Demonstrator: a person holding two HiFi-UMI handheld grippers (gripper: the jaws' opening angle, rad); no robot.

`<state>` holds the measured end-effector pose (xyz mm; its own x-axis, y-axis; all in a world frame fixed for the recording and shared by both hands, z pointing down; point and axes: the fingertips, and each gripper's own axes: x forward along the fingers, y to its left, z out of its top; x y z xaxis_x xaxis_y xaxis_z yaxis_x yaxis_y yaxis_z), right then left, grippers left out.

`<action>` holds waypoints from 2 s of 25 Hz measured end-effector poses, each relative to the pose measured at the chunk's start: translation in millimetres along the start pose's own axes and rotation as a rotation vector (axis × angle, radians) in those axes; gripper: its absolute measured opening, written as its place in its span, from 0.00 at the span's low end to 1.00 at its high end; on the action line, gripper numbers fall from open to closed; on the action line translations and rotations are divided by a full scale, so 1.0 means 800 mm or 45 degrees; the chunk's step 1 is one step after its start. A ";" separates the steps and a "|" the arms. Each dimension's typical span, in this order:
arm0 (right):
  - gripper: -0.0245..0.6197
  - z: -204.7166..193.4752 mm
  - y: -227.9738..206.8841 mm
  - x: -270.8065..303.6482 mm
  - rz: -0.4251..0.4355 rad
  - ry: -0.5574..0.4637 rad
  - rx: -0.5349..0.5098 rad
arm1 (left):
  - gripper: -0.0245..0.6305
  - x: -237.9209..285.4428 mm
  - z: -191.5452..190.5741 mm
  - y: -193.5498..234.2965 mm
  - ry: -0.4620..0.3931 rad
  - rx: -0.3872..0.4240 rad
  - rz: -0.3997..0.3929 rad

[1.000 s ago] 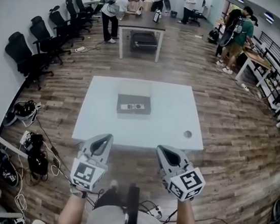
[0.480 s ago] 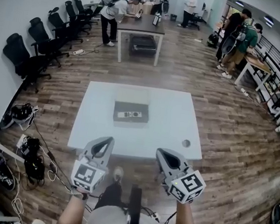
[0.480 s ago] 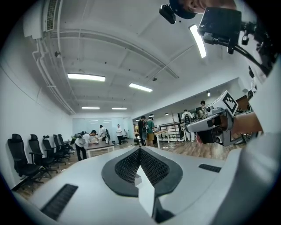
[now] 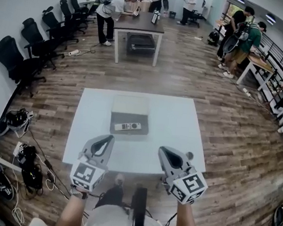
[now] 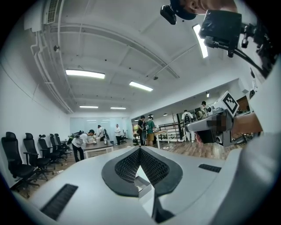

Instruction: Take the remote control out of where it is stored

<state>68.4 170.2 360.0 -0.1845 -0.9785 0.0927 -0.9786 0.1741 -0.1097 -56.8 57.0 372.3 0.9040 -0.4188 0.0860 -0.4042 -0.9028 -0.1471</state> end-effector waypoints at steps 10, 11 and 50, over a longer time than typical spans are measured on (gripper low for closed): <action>0.04 0.003 -0.052 0.089 -0.009 0.060 -0.030 | 0.02 0.087 -0.028 0.077 0.072 -0.040 -0.017; 0.04 0.002 -0.055 0.095 -0.007 0.071 -0.036 | 0.02 0.093 -0.030 0.082 0.078 -0.044 -0.019; 0.04 -0.101 -0.114 0.306 0.275 0.619 -0.391 | 0.02 0.191 -0.123 0.185 0.264 -0.187 -0.008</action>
<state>105.1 -76.4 473.1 -0.3314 -0.7671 0.5493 -0.8824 0.4580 0.1073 7.6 -150.4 460.7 0.8649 -0.4102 0.2892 -0.4280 -0.9038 -0.0022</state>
